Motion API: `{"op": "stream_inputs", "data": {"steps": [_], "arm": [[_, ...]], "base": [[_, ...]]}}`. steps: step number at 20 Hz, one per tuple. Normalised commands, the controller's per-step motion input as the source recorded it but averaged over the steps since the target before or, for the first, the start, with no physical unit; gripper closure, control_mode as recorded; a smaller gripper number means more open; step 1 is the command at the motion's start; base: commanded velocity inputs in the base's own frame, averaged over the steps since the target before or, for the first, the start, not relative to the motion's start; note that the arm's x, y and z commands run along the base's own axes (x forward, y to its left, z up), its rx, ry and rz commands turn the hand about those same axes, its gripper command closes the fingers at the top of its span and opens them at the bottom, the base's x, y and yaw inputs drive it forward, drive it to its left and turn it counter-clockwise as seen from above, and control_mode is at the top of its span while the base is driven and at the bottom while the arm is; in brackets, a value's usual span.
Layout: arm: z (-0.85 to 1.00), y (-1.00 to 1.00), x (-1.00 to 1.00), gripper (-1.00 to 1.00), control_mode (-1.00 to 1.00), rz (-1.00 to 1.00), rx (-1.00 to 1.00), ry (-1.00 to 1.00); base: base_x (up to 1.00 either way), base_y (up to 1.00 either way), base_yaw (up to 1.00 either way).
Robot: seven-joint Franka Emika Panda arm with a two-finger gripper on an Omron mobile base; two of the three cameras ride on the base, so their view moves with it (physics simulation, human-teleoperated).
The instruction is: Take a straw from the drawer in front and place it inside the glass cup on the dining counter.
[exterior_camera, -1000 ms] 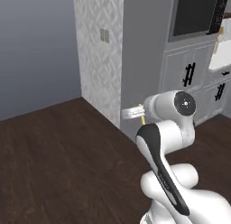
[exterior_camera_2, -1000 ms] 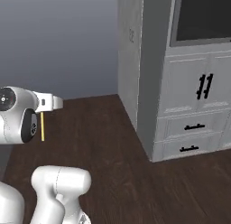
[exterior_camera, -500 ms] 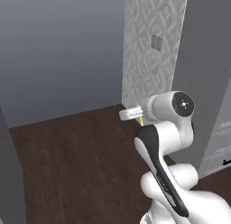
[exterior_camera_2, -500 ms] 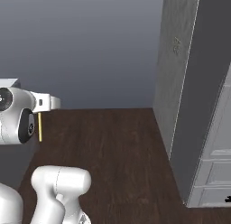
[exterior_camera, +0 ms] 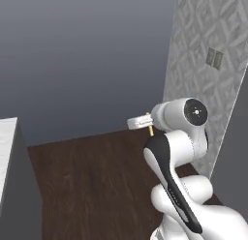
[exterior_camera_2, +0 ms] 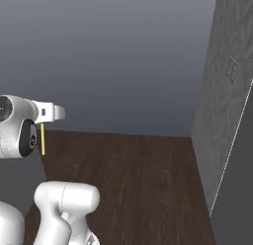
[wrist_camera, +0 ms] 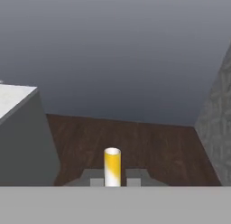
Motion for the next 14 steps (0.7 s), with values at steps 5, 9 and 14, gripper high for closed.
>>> {"op": "stream_inputs", "data": {"steps": [5, 9, 14], "arm": [[0.0, 0.0, 0.0, 1.0, 1.0, 0.0, 0.0, 0.0], [0.0, 0.0, 0.0, 1.0, 1.0, 0.0, 0.0, 0.0], [0.0, 0.0, 0.0, 1.0, 1.0, 0.0, 0.0, 0.0]], "base": [[1.0, 0.0, 0.25], [1.0, 0.0, 0.26], [1.0, 0.0, 0.3]]}}
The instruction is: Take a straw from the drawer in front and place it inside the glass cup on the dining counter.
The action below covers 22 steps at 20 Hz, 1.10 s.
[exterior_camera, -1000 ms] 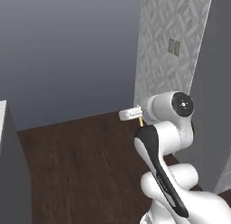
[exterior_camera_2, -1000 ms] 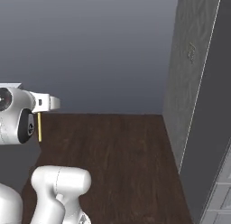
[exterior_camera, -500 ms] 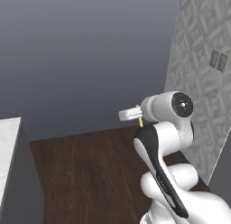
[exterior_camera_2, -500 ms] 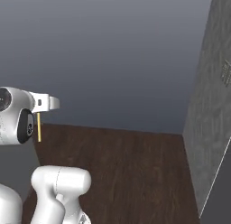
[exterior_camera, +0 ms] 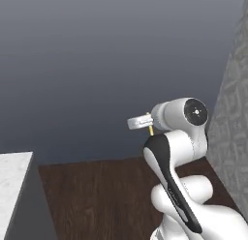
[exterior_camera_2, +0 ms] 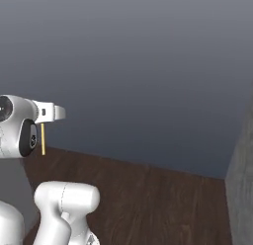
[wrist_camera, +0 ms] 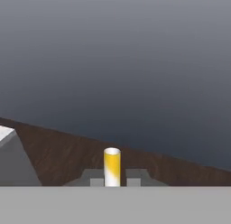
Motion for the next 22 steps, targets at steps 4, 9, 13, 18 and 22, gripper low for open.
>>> {"op": "stream_inputs", "data": {"steps": [4, 9, 13, 18, 22], "arm": [[0.0, 0.0, 0.0, 1.0, 1.0, 0.0, 0.0, 0.0], [0.0, 0.0, 0.0, 1.0, 1.0, 0.0, 0.0, 0.0], [0.0, 0.0, 0.0, 1.0, 1.0, 0.0, 0.0, 0.0], [0.0, 0.0, 0.0, 1.0, 1.0, 0.0, 0.0, 0.0], [0.0, 0.0, 0.0, 1.0, 1.0, 0.0, 0.0, 0.0]], "base": [[1.0, 0.0, 0.41], [1.0, 0.0, 0.53], [1.0, 0.0, 0.58], [1.0, -0.03, 0.58], [1.0, -0.08, 0.58]]}}
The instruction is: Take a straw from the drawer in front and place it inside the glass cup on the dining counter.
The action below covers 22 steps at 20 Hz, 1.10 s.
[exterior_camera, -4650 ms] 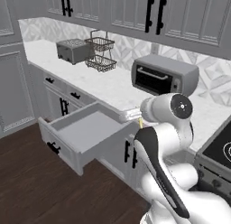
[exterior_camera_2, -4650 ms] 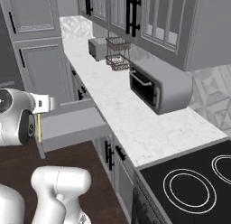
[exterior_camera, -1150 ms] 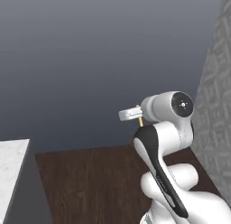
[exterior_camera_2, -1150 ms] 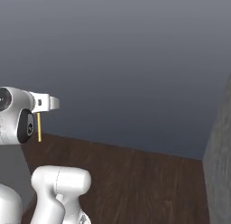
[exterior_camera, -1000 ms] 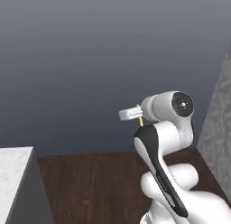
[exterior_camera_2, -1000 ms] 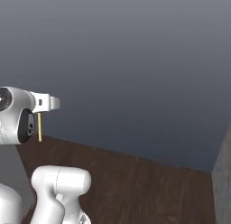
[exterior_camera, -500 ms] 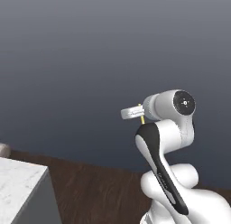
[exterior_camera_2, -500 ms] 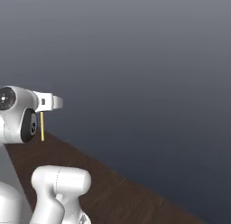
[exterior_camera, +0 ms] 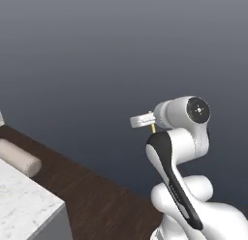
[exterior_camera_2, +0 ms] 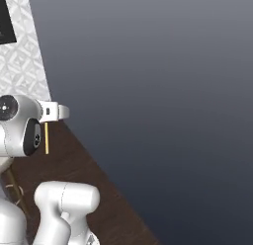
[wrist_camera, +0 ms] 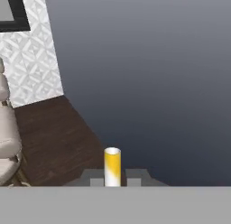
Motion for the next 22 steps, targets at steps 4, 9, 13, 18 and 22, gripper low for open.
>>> {"op": "stream_inputs", "data": {"steps": [4, 9, 13, 18, 22], "arm": [[0.0, 0.0, 0.0, 1.0, 1.0, 0.0, 0.0, 0.0], [0.0, 0.0, 0.0, 1.0, 1.0, 0.0, 0.0, 0.0], [0.0, 0.0, 0.0, 1.0, 1.0, 0.0, 0.0, 0.0], [0.0, 0.0, 0.0, 1.0, 1.0, 0.0, 0.0, 0.0], [0.0, 0.0, 0.0, 1.0, 1.0, 0.0, 0.0, 0.0]], "base": [[1.0, -0.17, 0.61], [0.94, -0.49, 0.58], [0.76, -0.69, 0.53], [0.72, -0.71, 0.52], [0.99, -0.43, 0.56]]}}
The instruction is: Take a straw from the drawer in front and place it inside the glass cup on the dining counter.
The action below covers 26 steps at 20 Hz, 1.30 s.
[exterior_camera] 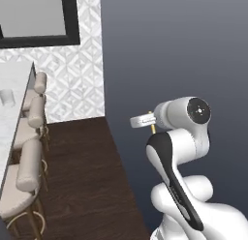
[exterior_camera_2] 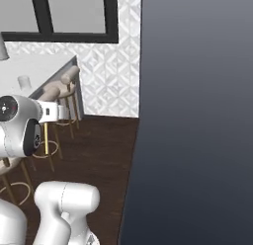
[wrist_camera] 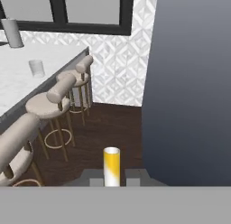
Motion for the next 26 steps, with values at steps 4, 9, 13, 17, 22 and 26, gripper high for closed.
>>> {"op": "stream_inputs", "data": {"steps": [4, 9, 13, 17, 22, 26], "arm": [[0.0, 0.0, 0.0, 1.0, 1.0, 0.0, 0.0, 0.0], [0.0, 0.0, 0.0, 1.0, 1.0, 0.0, 0.0, 0.0], [0.0, 0.0, 0.0, 1.0, 1.0, 0.0, 0.0, 0.0], [0.0, 0.0, 0.0, 1.0, 1.0, 0.0, 0.0, 0.0], [0.0, 0.0, 0.0, 1.0, 1.0, 0.0, 0.0, 0.0], [0.0, 0.0, 0.0, 1.0, 1.0, 0.0, 0.0, 0.0]], "base": [[1.0, -0.29, 0.53], [1.0, -0.27, 0.52], [1.0, -0.33, 0.56], [0.99, -0.43, 0.56], [0.79, -0.57, 0.58], [0.67, -0.57, 0.6]]}}
